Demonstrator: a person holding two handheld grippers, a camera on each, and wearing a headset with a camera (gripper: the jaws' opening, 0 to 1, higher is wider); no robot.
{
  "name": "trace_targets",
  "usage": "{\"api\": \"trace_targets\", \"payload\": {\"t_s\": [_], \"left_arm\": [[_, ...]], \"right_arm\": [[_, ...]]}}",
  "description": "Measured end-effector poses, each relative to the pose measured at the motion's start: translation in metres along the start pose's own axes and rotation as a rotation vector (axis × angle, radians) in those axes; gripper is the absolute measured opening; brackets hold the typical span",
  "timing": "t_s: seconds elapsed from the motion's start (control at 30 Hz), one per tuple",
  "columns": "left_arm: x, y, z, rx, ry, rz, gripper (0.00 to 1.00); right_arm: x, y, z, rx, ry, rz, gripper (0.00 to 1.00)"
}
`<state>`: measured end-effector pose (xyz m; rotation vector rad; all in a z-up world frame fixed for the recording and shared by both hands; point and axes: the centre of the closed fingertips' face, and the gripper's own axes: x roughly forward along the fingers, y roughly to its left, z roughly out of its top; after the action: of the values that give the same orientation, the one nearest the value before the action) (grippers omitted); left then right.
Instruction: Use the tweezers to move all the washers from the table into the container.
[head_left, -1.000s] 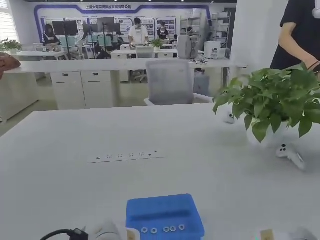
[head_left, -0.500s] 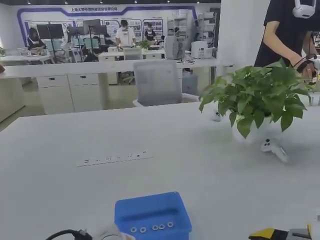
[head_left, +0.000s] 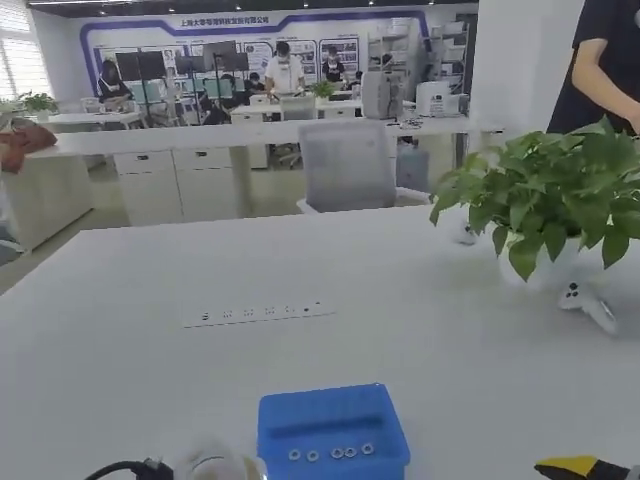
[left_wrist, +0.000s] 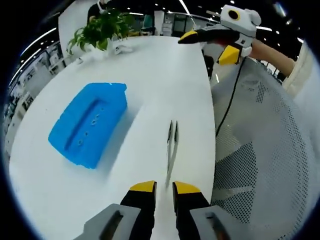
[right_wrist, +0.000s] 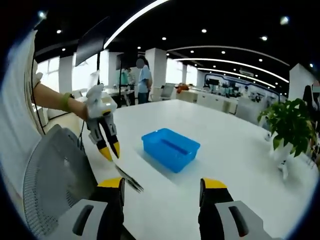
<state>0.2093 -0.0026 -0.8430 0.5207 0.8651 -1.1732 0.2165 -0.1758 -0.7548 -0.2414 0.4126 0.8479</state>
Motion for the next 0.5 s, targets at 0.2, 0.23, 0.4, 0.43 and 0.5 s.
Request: {"api": "trace_targets", "payload": {"t_s": [0.2,0.23,0.4,0.43,0.5], "left_arm": [[-0.048,0.010,0.022,-0.184,-0.298,0.146,0.24],[-0.054,0.012,0.022,-0.209,-0.326,0.171,0.28],[-0.090,0.024,0.022,-0.287,-0.492,0.355,0.41],[-0.096,0.024,0.023,-0.301,-0.520,0.378,0.45],[-0.110,0.027,0.024,-0.369,-0.614,0.438,0.53]], "right_arm": [[0.001,-0.007,0.009,0.072,-0.061,-0.021,0.61],[0.001,-0.009,0.012,0.089,-0.083,-0.025,0.61],[-0.001,-0.016,0.021,0.134,-0.148,-0.054,0.66],[-0.001,-0.017,0.021,0.131,-0.146,-0.059,0.67],[-0.001,-0.019,0.020,0.120,-0.140,-0.071,0.69]]}}
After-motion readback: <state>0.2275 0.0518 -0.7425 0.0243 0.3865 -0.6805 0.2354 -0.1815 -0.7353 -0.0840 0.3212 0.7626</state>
